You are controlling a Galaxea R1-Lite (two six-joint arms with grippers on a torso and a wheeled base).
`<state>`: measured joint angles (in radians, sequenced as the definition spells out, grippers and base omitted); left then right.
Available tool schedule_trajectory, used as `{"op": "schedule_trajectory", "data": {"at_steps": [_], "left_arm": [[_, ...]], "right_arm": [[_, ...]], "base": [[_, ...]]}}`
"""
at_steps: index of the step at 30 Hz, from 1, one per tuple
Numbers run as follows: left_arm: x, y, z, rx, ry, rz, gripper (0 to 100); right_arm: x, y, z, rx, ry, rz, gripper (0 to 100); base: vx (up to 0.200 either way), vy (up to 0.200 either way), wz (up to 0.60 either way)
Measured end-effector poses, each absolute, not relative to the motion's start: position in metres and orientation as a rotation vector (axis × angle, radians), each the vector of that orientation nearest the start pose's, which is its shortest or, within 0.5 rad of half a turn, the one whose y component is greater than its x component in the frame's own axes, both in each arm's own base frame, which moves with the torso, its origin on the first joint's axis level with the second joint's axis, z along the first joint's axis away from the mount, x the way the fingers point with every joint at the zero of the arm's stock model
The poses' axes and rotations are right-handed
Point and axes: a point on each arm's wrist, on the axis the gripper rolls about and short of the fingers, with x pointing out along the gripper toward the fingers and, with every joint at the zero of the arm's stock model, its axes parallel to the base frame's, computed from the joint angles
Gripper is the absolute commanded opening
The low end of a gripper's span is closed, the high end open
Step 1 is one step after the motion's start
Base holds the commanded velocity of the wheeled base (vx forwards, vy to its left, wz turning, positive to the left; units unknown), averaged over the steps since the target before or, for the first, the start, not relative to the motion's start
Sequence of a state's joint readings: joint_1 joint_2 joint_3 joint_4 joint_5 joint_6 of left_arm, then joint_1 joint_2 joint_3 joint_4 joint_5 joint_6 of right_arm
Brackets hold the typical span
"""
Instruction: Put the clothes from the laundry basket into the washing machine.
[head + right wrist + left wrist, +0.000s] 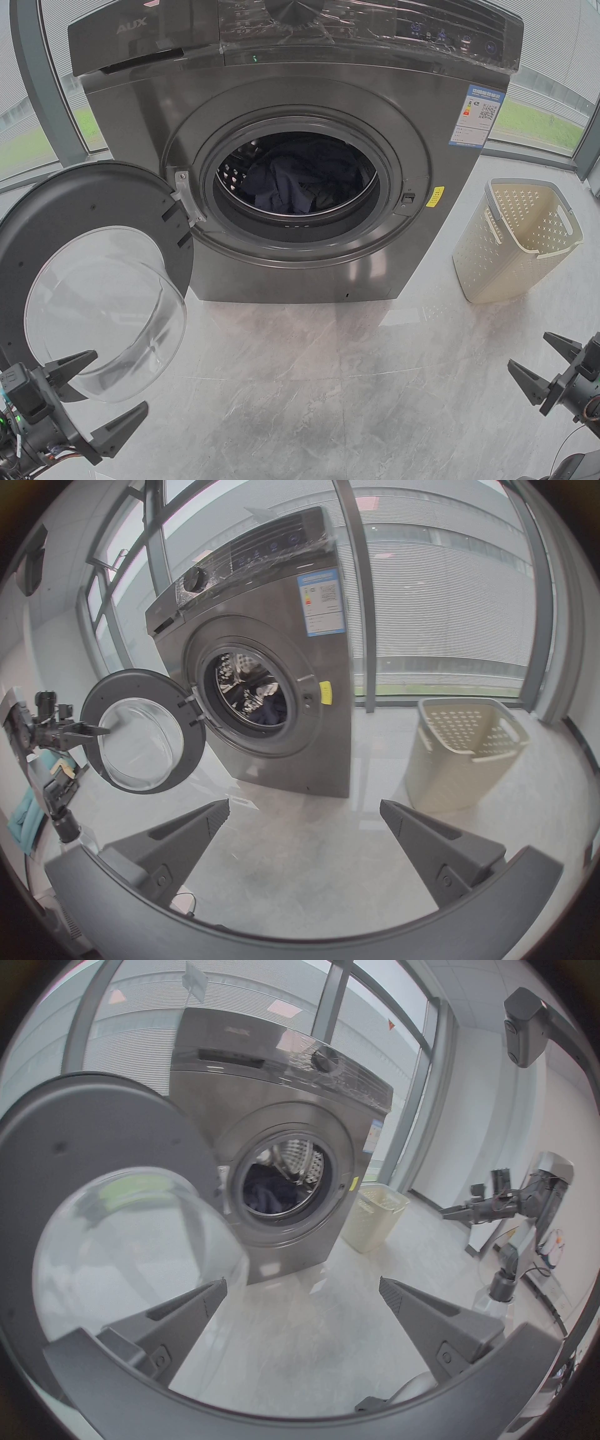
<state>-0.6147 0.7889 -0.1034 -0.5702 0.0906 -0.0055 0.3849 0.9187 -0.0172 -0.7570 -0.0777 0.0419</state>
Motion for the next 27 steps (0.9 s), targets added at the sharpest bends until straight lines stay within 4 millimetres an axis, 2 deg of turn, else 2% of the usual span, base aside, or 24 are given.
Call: {"op": "schedule_trajectory", "data": {"at_steps": [3,9,16,23,27], "left_arm": [[0.046,-0.027,0.146,0.035,0.102,-0.477,100],[0.015,-0.004,0.137,0.016,0.024,-0.334,100],[-0.007,0.006,0.118,-0.007,-0.043,-0.120,100],[-0.016,0.005,0.096,0.022,-0.024,0.098,100],[-0.020,0.003,0.088,0.034,-0.015,0.146,100]], "right_arm": [[0.066,0.021,0.130,0.002,0.149,0.256,100],[0.029,0.005,0.117,-0.011,0.122,0.160,100],[-0.007,-0.001,0.087,-0.010,0.147,0.059,100],[-0.020,-0.001,0.079,0.005,0.067,0.004,100],[-0.022,0.000,0.079,0.003,0.029,0.002,100]], "base": [[-0.200,0.000,0.00],[0.000,0.000,0.00],[0.000,0.200,0.00],[0.000,0.200,0.00],[0.000,0.200,0.00]]}}
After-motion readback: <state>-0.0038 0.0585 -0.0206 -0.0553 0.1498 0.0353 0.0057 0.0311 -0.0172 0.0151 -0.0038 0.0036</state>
